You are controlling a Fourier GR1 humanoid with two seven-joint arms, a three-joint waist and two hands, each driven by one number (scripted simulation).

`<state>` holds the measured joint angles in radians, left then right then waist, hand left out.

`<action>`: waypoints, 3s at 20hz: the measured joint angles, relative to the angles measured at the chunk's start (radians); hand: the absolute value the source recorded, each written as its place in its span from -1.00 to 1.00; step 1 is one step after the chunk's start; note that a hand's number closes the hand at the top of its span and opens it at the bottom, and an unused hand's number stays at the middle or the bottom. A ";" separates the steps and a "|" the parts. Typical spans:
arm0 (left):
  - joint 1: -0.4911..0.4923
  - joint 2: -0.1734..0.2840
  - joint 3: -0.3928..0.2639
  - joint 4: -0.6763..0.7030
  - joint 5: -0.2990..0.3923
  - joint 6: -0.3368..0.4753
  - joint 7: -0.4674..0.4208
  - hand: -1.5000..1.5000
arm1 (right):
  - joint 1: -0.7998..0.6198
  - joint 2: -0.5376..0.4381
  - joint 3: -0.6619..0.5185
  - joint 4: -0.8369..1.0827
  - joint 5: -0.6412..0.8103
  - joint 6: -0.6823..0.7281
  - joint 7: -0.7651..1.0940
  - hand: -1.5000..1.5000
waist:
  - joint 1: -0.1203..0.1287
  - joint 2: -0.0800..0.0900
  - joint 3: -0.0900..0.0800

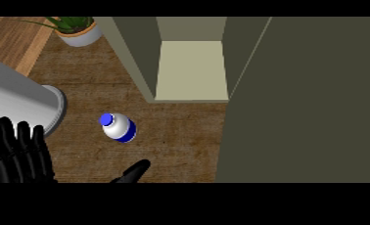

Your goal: Pick up the bottled water, place it into the cabinet and close the cabinet

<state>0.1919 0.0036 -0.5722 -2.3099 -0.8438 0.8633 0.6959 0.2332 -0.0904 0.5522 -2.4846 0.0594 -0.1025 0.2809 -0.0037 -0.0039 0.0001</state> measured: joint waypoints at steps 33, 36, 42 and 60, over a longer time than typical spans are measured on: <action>-0.047 0.034 0.284 0.540 0.749 0.057 -0.676 -1.00 | -0.080 -0.091 0.110 0.001 0.039 -0.163 0.043 -1.00 | -0.004 0.001 -0.002; -0.041 0.025 0.308 0.590 0.821 0.013 -0.759 -1.00 | -0.102 -0.097 0.095 0.001 0.040 -0.171 0.060 -1.00 | -0.003 0.002 -0.002; -0.077 0.005 0.377 0.775 0.981 -0.061 -0.963 -1.00 | -0.087 -0.121 0.125 -0.001 0.048 -0.200 0.042 -1.00 | -0.007 0.001 -0.002; -0.220 -0.003 0.409 1.236 1.361 -0.122 -1.412 -1.00 | -0.112 -0.163 0.123 0.008 0.053 -0.230 0.031 -1.00 | -0.005 0.003 -0.001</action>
<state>-0.0282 0.0008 -0.1632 -1.0735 0.5169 0.7414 -0.7163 0.1209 -0.2532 0.6751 -2.4764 0.1125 -0.3329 0.3114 -0.0087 -0.0010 -0.0013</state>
